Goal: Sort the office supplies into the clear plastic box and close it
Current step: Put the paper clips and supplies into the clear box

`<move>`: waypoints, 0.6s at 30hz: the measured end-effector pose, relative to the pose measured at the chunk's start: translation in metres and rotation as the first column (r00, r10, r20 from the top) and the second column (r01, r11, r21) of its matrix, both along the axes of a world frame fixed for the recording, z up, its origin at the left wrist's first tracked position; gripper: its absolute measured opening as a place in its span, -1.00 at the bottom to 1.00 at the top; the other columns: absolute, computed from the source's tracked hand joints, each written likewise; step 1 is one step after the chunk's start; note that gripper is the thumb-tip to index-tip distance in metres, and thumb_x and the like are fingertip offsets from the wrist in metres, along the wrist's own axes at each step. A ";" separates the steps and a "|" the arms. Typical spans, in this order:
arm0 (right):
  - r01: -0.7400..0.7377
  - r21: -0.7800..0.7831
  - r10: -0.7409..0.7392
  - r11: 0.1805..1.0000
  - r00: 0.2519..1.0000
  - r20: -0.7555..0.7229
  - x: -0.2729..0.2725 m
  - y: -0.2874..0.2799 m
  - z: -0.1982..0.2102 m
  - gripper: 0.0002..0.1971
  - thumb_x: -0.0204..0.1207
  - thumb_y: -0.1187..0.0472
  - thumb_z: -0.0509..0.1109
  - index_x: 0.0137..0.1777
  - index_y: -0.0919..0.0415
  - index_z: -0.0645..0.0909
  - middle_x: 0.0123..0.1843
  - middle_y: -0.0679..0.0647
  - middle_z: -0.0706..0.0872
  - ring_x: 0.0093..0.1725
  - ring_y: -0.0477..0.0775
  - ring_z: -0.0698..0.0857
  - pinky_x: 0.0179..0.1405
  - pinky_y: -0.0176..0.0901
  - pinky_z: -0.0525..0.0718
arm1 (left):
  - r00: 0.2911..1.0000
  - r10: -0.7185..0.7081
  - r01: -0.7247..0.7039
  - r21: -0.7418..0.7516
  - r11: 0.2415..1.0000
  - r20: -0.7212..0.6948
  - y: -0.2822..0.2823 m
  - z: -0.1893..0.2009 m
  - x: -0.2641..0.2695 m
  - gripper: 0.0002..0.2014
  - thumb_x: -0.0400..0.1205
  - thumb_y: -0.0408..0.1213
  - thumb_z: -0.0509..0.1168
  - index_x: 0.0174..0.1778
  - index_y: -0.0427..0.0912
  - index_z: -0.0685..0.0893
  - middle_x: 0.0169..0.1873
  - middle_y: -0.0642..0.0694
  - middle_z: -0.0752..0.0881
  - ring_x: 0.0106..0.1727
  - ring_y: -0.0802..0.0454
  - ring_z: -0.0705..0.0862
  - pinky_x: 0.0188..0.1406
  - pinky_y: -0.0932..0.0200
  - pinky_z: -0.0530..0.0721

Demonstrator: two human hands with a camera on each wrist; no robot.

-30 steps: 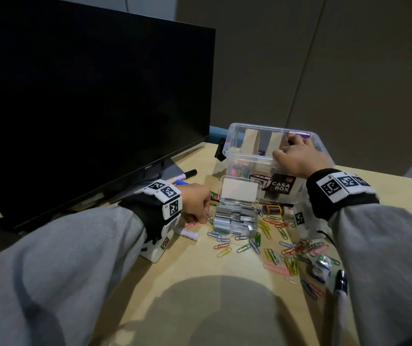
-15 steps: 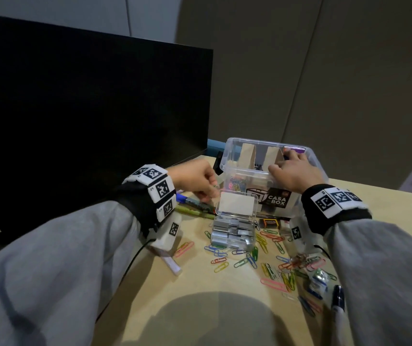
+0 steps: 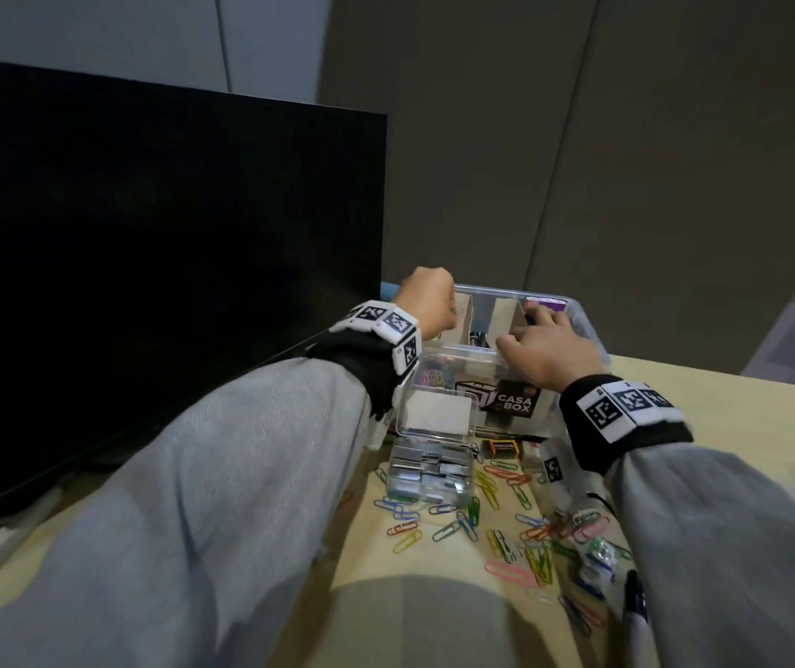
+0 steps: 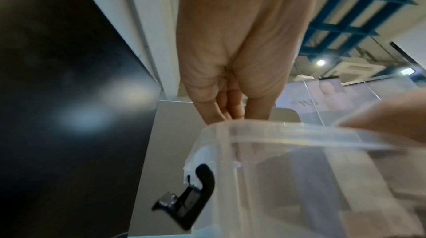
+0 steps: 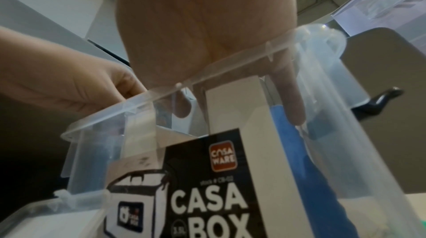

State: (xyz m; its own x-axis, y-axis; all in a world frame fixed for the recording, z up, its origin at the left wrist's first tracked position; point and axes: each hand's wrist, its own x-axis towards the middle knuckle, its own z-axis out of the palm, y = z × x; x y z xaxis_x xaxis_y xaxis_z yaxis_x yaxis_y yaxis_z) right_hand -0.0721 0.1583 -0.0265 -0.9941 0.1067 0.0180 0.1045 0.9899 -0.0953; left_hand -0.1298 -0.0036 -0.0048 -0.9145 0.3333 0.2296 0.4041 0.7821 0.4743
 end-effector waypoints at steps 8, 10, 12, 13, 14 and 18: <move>0.001 0.000 -0.001 1.000 1.000 -0.016 0.000 0.000 -0.002 -0.47 0.68 -0.13 -0.03 0.54 -0.01 0.48 0.74 0.07 0.02 0.67 0.20 0.04 0.54 0.31 0.25 | 0.979 -0.091 0.091 -0.008 0.996 -0.184 -0.018 -0.008 0.020 -0.79 0.61 -0.21 0.43 0.10 -0.17 0.64 0.00 -0.06 0.65 -0.03 0.05 0.64 0.04 0.13 0.67; -0.003 0.002 0.003 1.000 1.000 -0.022 -0.001 0.001 -0.002 -0.47 0.68 -0.13 -0.02 0.53 0.00 0.50 0.73 0.07 0.04 0.66 0.21 0.07 0.54 0.31 0.25 | 0.958 -0.116 0.121 0.005 0.993 -0.262 -0.030 -0.006 0.037 -0.89 0.62 -0.24 0.39 -0.02 -0.13 0.60 -0.09 -0.02 0.61 -0.14 0.08 0.61 -0.11 0.19 0.63; -0.005 0.006 0.006 1.000 1.000 -0.030 -0.001 0.001 -0.003 -0.47 0.67 -0.13 -0.02 0.53 0.00 0.50 0.73 0.06 0.06 0.65 0.21 0.09 0.53 0.31 0.27 | 0.951 -0.135 0.145 0.018 0.989 -0.278 -0.044 -0.006 0.057 -0.90 0.61 -0.26 0.37 -0.14 -0.10 0.55 -0.19 0.00 0.60 -0.23 0.07 0.60 -0.27 0.25 0.56; -0.006 0.007 0.006 1.000 1.000 -0.030 -0.001 0.000 -0.003 -0.47 0.67 -0.13 -0.02 0.53 0.01 0.50 0.73 0.06 0.06 0.64 0.21 0.10 0.52 0.30 0.28 | 0.958 -0.151 0.158 0.010 0.987 -0.244 -0.051 -0.007 0.066 -0.87 0.62 -0.27 0.36 -0.19 -0.08 0.53 -0.24 0.00 0.61 -0.27 0.07 0.60 -0.33 0.28 0.53; -0.006 0.009 0.006 1.000 1.000 -0.027 -0.001 0.000 -0.003 -0.47 0.67 -0.13 -0.02 0.53 0.01 0.50 0.72 0.06 0.07 0.64 0.22 0.10 0.51 0.30 0.29 | 0.968 -0.169 0.169 -0.014 0.985 -0.184 -0.057 -0.009 0.073 -0.85 0.63 -0.26 0.36 -0.22 -0.07 0.53 -0.27 -0.02 0.63 -0.29 0.07 0.62 -0.36 0.31 0.51; -0.005 0.019 0.006 1.000 1.000 -0.022 -0.001 0.000 -0.002 -0.47 0.68 -0.13 -0.01 0.54 0.02 0.48 0.72 0.07 0.07 0.64 0.23 0.10 0.49 0.29 0.29 | 0.972 -0.110 0.167 -0.279 0.946 0.209 -0.081 -0.033 0.084 -0.84 0.62 -0.20 0.36 -0.12 -0.23 0.74 -0.32 -0.10 0.77 -0.40 0.12 0.65 -0.46 0.36 0.51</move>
